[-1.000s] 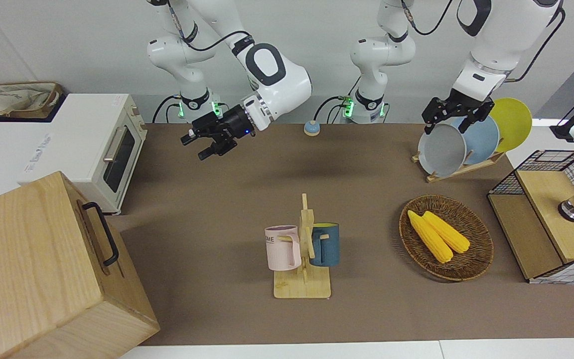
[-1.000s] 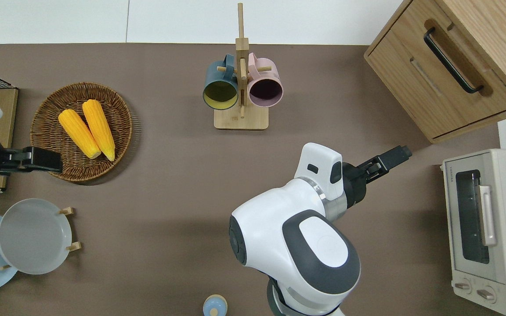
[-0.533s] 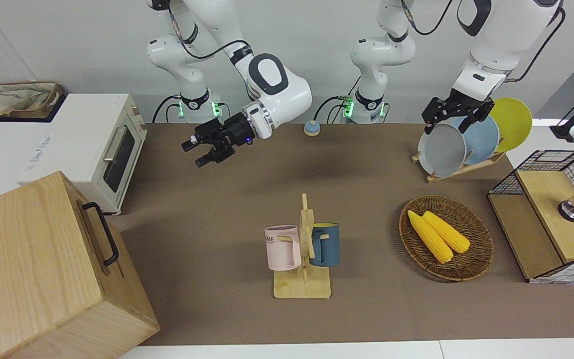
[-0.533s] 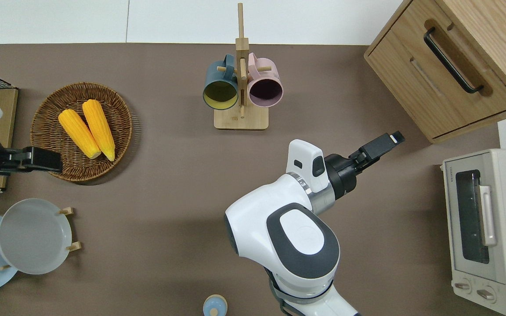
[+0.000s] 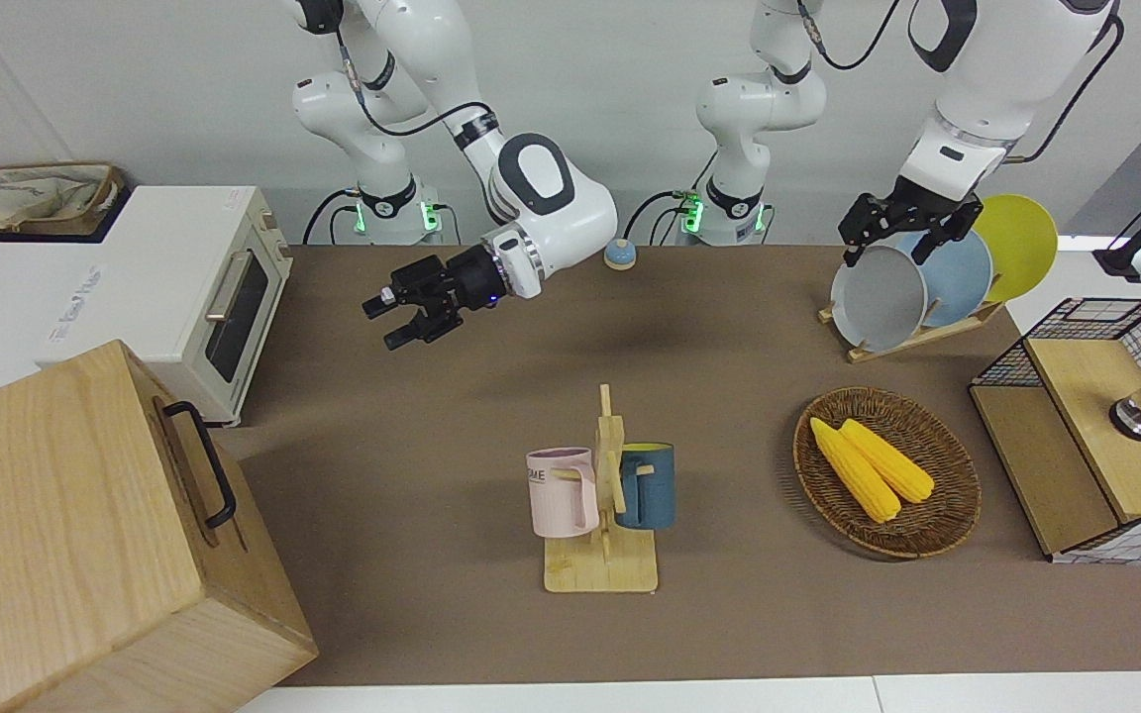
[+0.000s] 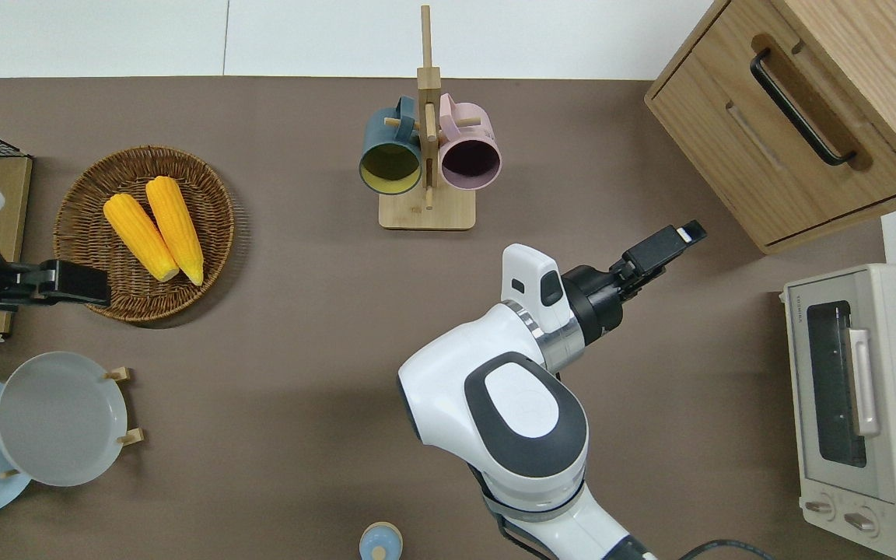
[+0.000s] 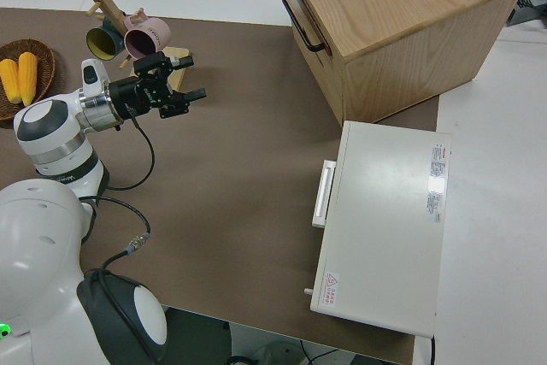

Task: Slide drawer open with right arm
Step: 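Reach the right gripper toward the black drawer handle on the wooden cabinet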

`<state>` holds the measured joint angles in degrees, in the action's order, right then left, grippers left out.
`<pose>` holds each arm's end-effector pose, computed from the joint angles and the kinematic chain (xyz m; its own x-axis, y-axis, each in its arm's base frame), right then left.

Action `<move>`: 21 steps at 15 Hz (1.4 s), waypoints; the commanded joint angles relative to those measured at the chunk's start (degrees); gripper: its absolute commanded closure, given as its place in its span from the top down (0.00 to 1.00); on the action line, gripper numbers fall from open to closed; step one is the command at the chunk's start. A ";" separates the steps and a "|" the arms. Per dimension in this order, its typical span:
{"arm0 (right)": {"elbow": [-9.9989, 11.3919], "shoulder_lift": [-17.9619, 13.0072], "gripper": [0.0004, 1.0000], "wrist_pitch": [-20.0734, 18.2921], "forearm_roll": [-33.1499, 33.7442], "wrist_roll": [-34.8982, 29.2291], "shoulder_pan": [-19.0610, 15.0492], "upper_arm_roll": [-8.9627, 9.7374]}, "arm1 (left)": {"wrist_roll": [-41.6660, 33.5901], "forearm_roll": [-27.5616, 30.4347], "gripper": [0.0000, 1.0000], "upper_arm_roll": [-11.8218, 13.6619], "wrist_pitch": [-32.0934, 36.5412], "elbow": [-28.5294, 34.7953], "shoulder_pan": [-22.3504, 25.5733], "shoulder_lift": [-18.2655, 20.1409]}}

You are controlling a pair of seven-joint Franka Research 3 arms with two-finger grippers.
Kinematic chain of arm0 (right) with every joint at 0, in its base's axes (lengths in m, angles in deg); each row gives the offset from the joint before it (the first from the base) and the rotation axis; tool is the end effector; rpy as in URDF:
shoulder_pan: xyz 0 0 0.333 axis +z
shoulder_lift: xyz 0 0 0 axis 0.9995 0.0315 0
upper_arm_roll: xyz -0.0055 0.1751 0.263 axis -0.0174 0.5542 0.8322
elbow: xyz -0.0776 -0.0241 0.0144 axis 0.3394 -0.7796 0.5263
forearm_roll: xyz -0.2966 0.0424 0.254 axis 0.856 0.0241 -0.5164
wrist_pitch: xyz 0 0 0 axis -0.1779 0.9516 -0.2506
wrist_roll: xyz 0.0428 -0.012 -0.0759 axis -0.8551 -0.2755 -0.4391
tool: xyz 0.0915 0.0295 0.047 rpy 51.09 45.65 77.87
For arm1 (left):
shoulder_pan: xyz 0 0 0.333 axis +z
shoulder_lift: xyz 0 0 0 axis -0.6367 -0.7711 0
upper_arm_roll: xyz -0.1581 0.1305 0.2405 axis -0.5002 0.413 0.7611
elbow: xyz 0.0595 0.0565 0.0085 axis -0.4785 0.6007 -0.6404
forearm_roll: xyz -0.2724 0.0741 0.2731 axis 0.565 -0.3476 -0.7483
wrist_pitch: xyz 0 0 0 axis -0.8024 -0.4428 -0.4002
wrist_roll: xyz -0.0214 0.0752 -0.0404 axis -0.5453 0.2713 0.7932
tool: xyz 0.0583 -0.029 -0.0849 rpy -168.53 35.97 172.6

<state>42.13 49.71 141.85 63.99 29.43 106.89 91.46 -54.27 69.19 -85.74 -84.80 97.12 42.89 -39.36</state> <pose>0.5430 0.2614 0.4258 0.8583 0.4896 -0.1536 0.1829 -0.0122 0.9831 0.5480 -0.0172 0.6202 0.9999 0.0106 -0.0132 0.0108 -0.9998 0.0182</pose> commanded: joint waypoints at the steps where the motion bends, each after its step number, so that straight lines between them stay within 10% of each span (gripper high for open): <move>1: 0.12 1.01 0.97 -0.90 3.70 -3.22 -0.15 -0.73 | -0.36 -0.73 1.00 0.12 0.27 -0.04 -0.27 0.51; 21: -0.32 2.94 0.97 13.50 11.78 -9.02 -1.12 -12.50 | -0.36 -0.73 1.00 0.20 0.27 -0.04 -0.36 0.42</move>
<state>42.12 51.72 152.35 72.89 22.47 106.56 80.31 -54.27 69.19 -85.75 -84.80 97.12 42.89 -39.36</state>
